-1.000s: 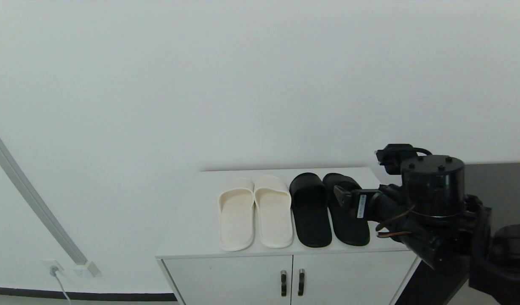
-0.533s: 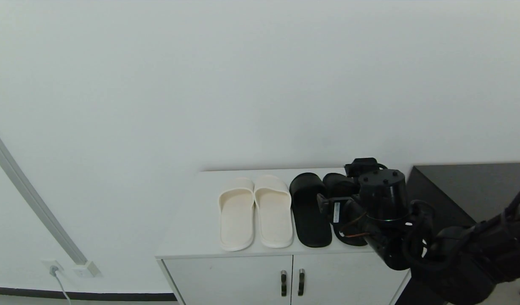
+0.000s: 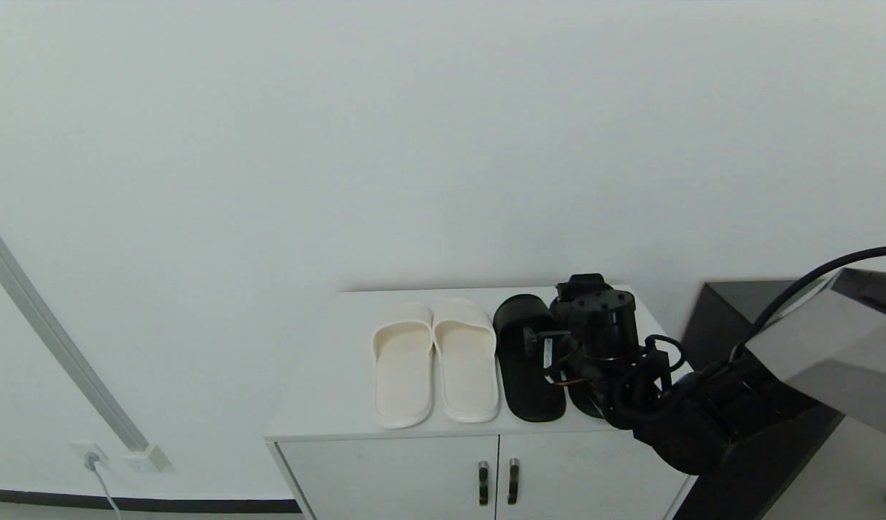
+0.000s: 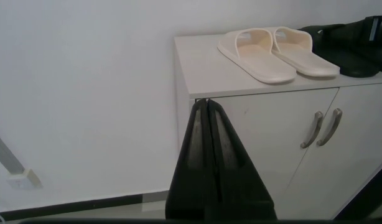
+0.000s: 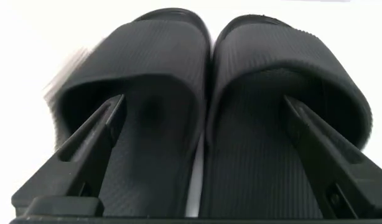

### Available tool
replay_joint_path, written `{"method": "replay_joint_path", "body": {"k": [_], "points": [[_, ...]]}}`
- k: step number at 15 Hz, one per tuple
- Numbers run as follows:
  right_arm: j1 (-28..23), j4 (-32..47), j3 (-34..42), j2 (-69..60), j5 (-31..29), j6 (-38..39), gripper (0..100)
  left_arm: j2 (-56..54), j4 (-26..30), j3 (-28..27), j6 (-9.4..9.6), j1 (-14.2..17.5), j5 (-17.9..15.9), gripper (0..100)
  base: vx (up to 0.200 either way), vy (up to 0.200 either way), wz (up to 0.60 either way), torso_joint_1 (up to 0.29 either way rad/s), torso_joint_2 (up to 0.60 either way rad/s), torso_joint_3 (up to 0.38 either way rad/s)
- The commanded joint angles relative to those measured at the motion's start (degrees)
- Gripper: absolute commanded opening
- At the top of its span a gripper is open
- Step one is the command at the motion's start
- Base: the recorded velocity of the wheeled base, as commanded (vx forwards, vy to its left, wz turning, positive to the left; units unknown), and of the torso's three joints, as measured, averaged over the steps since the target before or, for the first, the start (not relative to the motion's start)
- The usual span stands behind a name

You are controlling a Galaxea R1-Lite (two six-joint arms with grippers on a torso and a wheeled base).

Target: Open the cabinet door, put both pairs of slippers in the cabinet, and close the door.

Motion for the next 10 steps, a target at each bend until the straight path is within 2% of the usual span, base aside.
{"method": "replay_joint_path", "body": {"k": [1, 10], "points": [[-1.15, 0.01, -1.56, 1.87, 0.40, 0.01, 100, 0.07, -0.01, 0.01, 0.02, 0.00, 0.01, 0, 0.000, 0.000, 0.00, 0.000, 0.00, 0.000], [-2.46, 0.37, -9.39, 7.76, 1.37, -2.10, 100, 0.07, -0.01, 0.01, 0.02, 0.00, 0.01, 0, 0.000, 0.000, 0.00, 0.000, 0.00, 0.000]]}}
